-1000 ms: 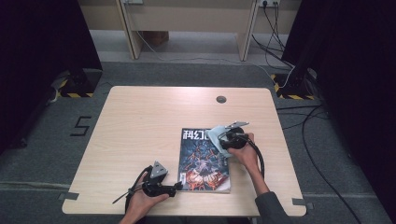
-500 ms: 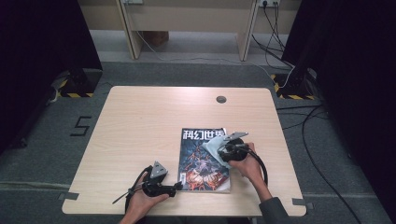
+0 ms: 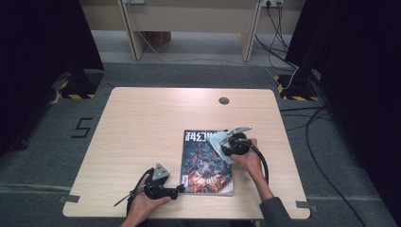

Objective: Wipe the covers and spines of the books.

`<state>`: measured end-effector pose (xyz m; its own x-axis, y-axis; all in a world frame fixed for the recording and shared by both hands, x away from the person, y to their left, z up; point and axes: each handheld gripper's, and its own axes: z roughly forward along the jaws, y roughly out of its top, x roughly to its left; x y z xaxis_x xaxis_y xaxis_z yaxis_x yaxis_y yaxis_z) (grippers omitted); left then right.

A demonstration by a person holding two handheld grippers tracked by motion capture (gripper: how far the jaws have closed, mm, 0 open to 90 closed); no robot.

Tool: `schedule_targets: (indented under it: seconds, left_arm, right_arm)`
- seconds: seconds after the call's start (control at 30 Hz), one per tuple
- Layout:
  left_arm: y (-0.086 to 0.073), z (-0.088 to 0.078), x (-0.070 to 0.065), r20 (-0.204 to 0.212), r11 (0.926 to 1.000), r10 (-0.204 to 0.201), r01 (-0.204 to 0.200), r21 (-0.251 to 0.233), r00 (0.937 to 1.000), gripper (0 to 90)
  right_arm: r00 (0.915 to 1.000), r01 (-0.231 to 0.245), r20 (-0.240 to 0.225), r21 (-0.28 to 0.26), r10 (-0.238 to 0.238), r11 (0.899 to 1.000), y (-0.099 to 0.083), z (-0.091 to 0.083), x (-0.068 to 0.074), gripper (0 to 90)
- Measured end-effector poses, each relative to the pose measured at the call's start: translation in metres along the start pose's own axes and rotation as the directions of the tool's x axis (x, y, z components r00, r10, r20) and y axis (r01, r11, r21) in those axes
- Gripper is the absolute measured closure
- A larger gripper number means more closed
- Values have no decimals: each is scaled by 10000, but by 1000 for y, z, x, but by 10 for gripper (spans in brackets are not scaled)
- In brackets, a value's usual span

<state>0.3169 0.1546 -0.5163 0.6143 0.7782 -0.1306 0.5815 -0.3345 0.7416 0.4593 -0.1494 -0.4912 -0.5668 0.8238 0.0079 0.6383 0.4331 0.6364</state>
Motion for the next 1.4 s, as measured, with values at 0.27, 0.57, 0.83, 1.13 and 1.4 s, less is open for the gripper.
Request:
schedule_targets:
  seconds: [0.27,0.57,0.83,1.13,1.4]
  left_arm:
    - [0,0,0,10,10000,9,-9,3,10000,244]
    - [0,0,0,5,10000,29,-29,3,10000,245]
    - [0,0,0,25,10000,34,-34,8,10000,245]
    - [0,0,0,37,10000,37,-37,-1,10000,246]
    - [0,0,0,36,10000,41,-41,5,10000,246]
  right_arm:
    - [9989,-408,212,-166,412,9990,14,13,-11,555]
    - [9995,-68,314,-372,80,9993,14,11,-16,727]
    - [9997,134,209,-682,-120,9976,15,-2,-12,795]
    - [9998,91,208,-1580,-59,9874,20,-34,-16,808]
    - [9986,-187,445,-2205,292,9752,6,-80,-33,809]
